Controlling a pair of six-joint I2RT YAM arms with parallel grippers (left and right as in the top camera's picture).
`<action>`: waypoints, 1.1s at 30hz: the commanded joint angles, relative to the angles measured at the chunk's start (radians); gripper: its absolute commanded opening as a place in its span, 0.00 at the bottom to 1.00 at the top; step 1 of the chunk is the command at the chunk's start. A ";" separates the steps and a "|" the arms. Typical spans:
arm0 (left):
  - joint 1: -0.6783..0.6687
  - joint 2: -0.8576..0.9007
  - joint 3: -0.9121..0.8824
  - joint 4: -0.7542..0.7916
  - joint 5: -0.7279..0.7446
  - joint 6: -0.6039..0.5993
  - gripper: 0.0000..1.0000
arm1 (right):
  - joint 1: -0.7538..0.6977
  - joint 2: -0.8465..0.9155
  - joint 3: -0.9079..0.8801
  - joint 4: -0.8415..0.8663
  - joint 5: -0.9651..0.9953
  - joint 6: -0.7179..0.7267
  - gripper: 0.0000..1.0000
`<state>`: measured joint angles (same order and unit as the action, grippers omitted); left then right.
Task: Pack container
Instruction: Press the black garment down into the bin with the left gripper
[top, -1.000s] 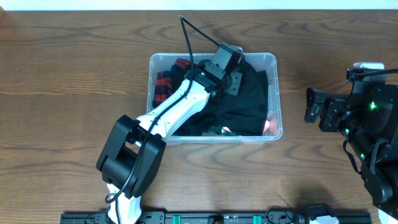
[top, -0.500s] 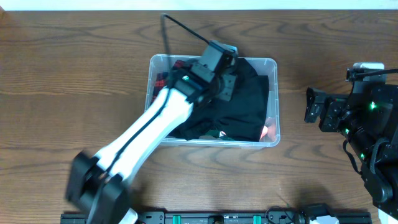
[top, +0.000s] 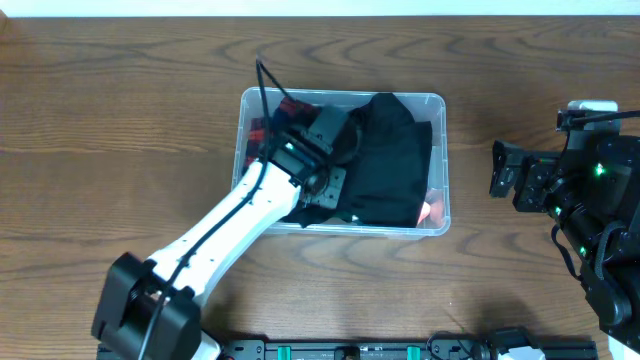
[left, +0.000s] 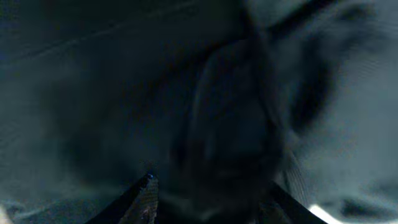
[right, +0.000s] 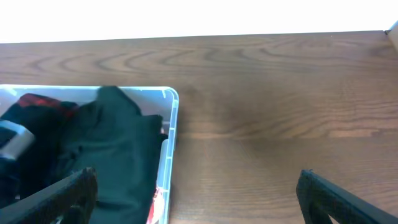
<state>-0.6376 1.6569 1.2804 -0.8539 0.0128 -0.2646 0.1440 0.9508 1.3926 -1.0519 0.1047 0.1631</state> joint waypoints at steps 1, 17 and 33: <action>0.004 0.043 -0.079 0.017 -0.025 -0.043 0.50 | -0.006 -0.002 0.007 0.000 0.004 -0.014 0.99; 0.003 -0.054 0.201 0.272 0.003 0.052 0.50 | -0.006 -0.002 0.007 0.000 0.003 -0.014 0.99; 0.003 0.379 0.199 0.539 0.162 0.111 0.49 | -0.006 -0.002 0.007 -0.001 0.003 -0.014 0.99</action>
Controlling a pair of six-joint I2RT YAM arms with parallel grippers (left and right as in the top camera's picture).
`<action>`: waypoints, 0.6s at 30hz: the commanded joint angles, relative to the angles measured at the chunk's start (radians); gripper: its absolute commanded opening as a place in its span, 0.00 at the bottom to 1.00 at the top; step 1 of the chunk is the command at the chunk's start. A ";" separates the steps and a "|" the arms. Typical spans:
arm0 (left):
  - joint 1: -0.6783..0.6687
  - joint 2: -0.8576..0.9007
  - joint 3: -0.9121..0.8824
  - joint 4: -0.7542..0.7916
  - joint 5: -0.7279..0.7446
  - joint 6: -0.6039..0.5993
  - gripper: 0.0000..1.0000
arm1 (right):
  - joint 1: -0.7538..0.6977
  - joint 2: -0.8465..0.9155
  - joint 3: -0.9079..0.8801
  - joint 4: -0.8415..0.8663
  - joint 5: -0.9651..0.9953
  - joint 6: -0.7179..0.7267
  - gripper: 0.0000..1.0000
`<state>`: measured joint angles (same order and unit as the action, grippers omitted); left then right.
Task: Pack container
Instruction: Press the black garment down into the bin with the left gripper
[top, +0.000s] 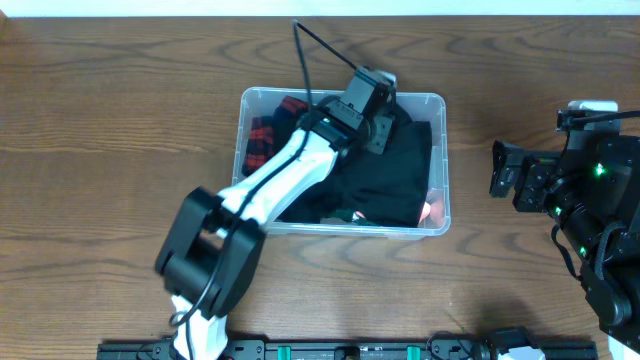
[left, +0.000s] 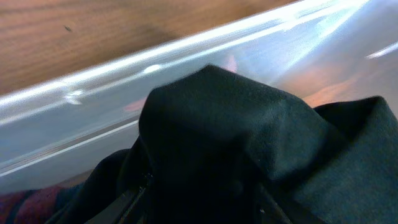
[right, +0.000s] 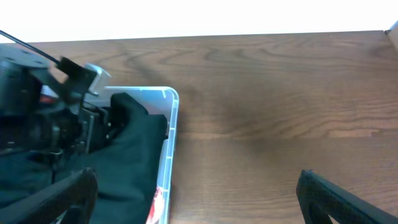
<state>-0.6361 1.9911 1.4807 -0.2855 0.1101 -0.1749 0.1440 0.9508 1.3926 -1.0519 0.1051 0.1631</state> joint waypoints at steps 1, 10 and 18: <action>0.002 0.053 -0.002 -0.041 0.083 0.021 0.50 | -0.006 -0.002 0.007 0.000 0.003 -0.014 0.99; 0.001 -0.079 0.005 -0.069 0.098 0.021 0.50 | -0.006 -0.002 0.007 0.000 0.003 -0.014 0.99; 0.001 -0.401 0.016 -0.275 -0.070 0.021 0.55 | -0.006 -0.002 0.007 -0.001 0.003 -0.014 0.99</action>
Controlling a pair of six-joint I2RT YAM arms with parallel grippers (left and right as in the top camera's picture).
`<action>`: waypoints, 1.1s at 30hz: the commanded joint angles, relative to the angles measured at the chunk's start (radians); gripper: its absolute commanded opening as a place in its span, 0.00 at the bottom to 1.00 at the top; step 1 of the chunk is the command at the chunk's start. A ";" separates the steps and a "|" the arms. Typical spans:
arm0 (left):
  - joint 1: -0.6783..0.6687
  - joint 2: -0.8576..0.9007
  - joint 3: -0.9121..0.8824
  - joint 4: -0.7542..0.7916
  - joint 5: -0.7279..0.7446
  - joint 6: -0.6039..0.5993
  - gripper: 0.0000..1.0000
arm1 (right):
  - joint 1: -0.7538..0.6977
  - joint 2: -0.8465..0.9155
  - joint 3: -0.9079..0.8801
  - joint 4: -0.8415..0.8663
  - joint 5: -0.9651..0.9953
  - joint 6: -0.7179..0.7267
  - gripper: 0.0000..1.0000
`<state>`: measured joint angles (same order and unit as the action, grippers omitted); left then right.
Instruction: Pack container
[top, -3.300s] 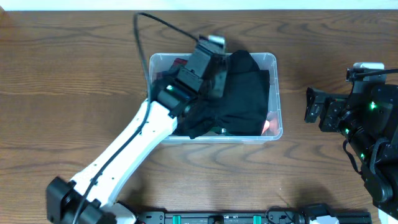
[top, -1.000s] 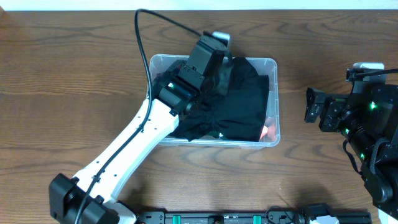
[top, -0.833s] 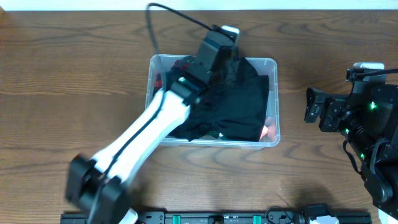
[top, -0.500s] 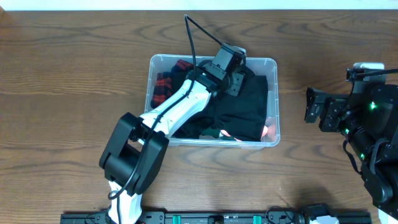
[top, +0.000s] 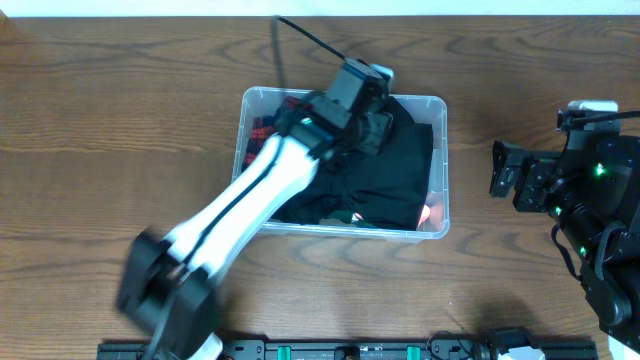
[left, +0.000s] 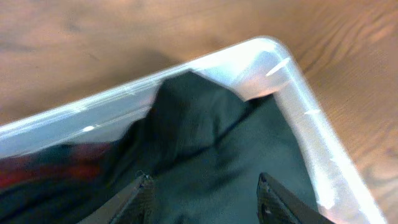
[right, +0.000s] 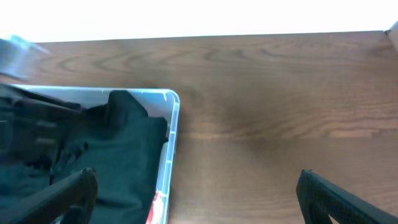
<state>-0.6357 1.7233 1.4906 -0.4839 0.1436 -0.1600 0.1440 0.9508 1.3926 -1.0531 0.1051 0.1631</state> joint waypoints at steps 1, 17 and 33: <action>0.002 -0.162 0.006 -0.127 -0.136 0.006 0.56 | -0.006 -0.002 0.007 0.000 0.003 -0.014 0.99; 0.206 -0.443 0.006 -0.631 -0.395 -0.037 0.62 | -0.006 -0.002 0.007 0.000 0.003 -0.014 0.99; 0.447 -0.899 0.006 -0.872 -0.431 -0.081 0.98 | -0.006 -0.002 0.007 0.001 0.003 -0.014 0.99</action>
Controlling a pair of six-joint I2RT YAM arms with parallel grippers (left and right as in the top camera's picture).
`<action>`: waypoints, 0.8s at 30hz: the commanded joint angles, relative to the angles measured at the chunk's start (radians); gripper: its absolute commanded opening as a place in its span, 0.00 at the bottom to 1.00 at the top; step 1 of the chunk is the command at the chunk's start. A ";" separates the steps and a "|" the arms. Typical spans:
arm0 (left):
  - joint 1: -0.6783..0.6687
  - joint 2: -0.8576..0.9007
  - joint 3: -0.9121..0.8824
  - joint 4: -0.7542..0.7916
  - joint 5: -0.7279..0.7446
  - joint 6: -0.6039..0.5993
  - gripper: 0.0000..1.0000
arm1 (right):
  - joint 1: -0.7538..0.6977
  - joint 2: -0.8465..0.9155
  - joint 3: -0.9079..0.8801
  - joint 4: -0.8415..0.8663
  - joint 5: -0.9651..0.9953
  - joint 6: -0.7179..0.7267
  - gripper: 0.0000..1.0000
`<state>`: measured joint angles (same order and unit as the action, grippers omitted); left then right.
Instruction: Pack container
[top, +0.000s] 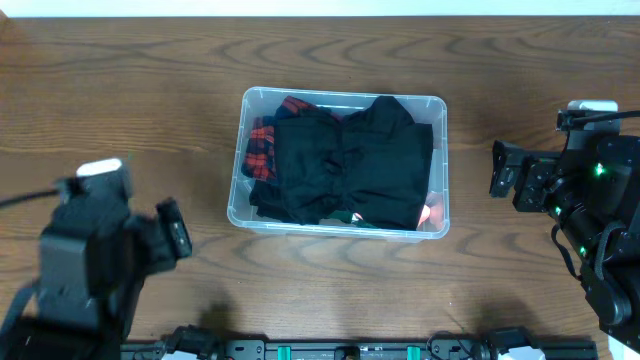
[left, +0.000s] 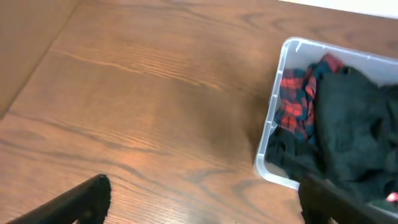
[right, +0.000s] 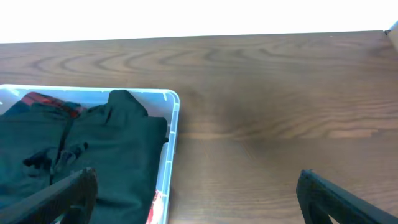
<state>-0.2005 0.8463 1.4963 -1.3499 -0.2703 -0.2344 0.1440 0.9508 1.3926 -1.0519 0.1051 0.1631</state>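
The clear plastic container (top: 441, 160) stands mid-table, filled with a black garment (top: 355, 165) that lies over a red plaid cloth (top: 262, 138) at its left end. My left gripper (top: 176, 229) hangs open and empty over bare table, left and in front of the container. In the left wrist view the container (left: 272, 127), plaid cloth (left: 300, 99) and black garment (left: 357, 127) sit ahead to the right. My right gripper (top: 498, 168) is open and empty to the right of the container, whose rim (right: 173, 134) and black garment (right: 106, 146) show in its wrist view.
The wooden table (top: 120, 110) runs wide on both sides of the container. A small orange-pink item (top: 430, 210) shows against the container's front right wall. The right arm's body (top: 600, 200) stands at the right edge of the table.
My left gripper was over the container's far right corner above the black garment; now it is off the container, at the table's front left, open and empty. The right arm has not moved.
My left gripper was down in the black garment in the middle of the container. Then it was at the far wall by the garment's raised fold, then over the far right corner. Now it is away and the garment lies inside. The right arm stayed still throughout.
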 joint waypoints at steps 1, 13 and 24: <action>0.012 -0.031 0.000 -0.008 -0.017 -0.006 0.98 | -0.006 -0.002 0.007 0.000 0.003 -0.014 0.99; 0.012 -0.039 0.000 -0.011 -0.016 -0.007 0.98 | -0.006 -0.002 0.007 0.000 0.003 -0.014 0.99; 0.012 -0.039 0.000 -0.011 -0.016 -0.006 0.98 | -0.006 -0.002 0.007 -0.001 0.003 -0.014 0.99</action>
<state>-0.1925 0.8043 1.4963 -1.3605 -0.2729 -0.2390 0.1440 0.9508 1.3926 -1.0519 0.1051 0.1631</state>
